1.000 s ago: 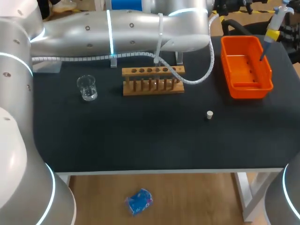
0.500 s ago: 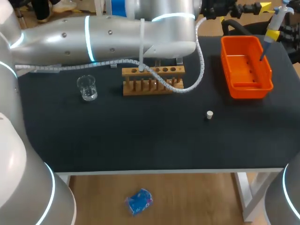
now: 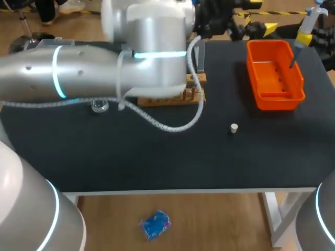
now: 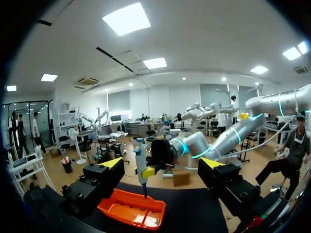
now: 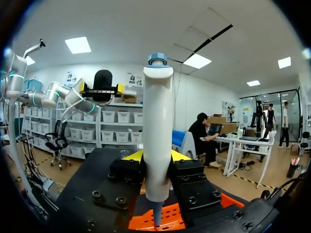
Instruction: Invert the test tube, pick up the pipette, mount the tip to pipette, aspirate from beaker and dispense into the tube, eject the tip, return the pipette, and cap with the stopper.
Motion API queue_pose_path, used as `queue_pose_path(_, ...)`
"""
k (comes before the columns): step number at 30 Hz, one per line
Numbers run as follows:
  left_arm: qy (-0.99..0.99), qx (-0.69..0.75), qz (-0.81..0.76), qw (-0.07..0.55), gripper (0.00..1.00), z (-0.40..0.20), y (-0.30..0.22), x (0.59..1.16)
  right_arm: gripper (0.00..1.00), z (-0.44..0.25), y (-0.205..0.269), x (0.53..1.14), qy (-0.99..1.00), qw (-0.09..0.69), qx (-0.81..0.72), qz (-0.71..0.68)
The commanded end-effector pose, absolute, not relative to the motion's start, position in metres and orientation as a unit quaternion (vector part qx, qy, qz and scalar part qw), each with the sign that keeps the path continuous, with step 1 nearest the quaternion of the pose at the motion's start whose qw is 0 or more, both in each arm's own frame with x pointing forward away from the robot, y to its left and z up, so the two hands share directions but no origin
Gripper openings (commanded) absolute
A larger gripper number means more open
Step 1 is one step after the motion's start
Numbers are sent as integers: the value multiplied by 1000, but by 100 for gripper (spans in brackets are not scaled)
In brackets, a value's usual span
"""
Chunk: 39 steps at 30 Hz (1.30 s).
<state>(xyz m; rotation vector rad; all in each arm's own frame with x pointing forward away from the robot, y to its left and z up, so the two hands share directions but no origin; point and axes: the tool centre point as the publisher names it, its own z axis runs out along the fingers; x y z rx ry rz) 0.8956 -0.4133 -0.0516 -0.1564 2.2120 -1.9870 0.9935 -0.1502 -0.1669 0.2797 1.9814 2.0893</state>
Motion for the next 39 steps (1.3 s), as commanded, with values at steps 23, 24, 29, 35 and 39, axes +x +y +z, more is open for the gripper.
queue_pose_path(23,720,-96,-681,93,100,-88,-353,837,0,-164,-61,917,690,24,16,723)
queue_pose_path(24,720,-96,-681,93,100,-88,-353,837,0,-164,-61,917,690,24,16,723)
queue_pose_path(29,720,-96,-681,93,100,-88,-353,837,0,-164,-61,917,690,24,16,723)
queue_pose_path(35,720,-96,-681,93,100,-88,-353,837,0,-165,-57,914,685,16,14,729)
queue_pose_path(39,714,-103,-688,80,100,-98,-328,833,0,-170,-39,902,678,-6,0,735)
